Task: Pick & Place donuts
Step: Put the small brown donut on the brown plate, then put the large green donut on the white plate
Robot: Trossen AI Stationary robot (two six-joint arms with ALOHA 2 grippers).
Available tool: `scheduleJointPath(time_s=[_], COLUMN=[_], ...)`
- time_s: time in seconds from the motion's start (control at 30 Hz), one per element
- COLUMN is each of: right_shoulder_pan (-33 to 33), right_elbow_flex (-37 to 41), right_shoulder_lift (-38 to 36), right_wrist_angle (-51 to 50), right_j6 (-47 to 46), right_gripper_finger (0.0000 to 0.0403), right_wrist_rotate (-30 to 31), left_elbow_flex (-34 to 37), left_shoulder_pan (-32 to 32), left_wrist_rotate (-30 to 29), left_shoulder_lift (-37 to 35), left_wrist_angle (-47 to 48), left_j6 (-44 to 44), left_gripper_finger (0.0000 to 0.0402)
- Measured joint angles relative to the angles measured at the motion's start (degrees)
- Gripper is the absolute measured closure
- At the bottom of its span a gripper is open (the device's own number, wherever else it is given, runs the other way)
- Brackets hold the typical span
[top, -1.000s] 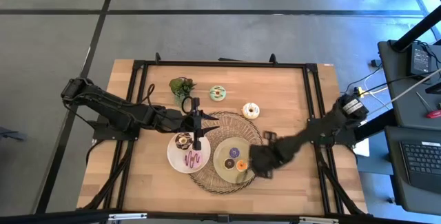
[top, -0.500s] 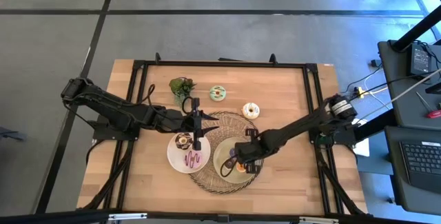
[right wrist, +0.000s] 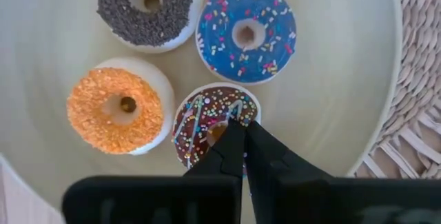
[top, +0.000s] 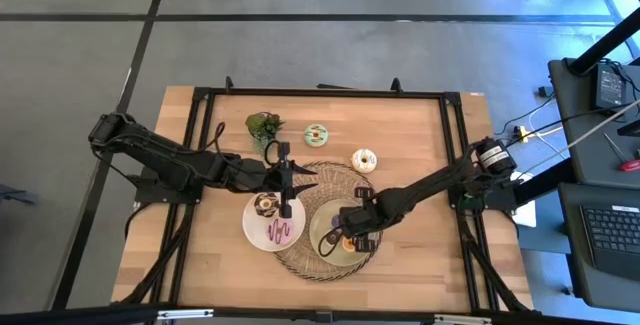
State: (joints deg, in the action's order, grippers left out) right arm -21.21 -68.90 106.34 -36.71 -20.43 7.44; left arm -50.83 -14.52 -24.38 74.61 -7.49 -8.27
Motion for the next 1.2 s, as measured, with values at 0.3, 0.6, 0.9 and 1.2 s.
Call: scheduleJointPath(time_s=[0.3,0.6,0.9,1.2], right_shoulder_pan=[0.00,0.00,0.00,-1.21], right_elbow_flex=[0.00,0.00,0.00,2.70], right_shoulder_lift=[0.00,0.00,-2.62,-13.82], right_wrist_angle=[0.02,-0.03,-3.44,-10.50], right_j6=[-0.03,1.29,1.16,-1.93], right_gripper_finger=[0.0360,0.0309,0.0268,0.0265], right_wrist_rotate=[0.39,0.02,0.02,1.05], left_elbow_flex=[0.00,0.00,0.00,0.00], left_shoulder_pan=[0.01,0.00,-0.01,-0.01], left_wrist_rotate=[0.00,0.00,-0.02,0.00], left_shoulder_lift=[0.00,0.00,-0.02,-0.02], left_wrist_angle=[0.00,0.00,0.00,0.00], left_j6=[0.00,0.00,0.00,1.15], left_gripper_finger=[0.0285,0.0288,0.0284,0.0286])
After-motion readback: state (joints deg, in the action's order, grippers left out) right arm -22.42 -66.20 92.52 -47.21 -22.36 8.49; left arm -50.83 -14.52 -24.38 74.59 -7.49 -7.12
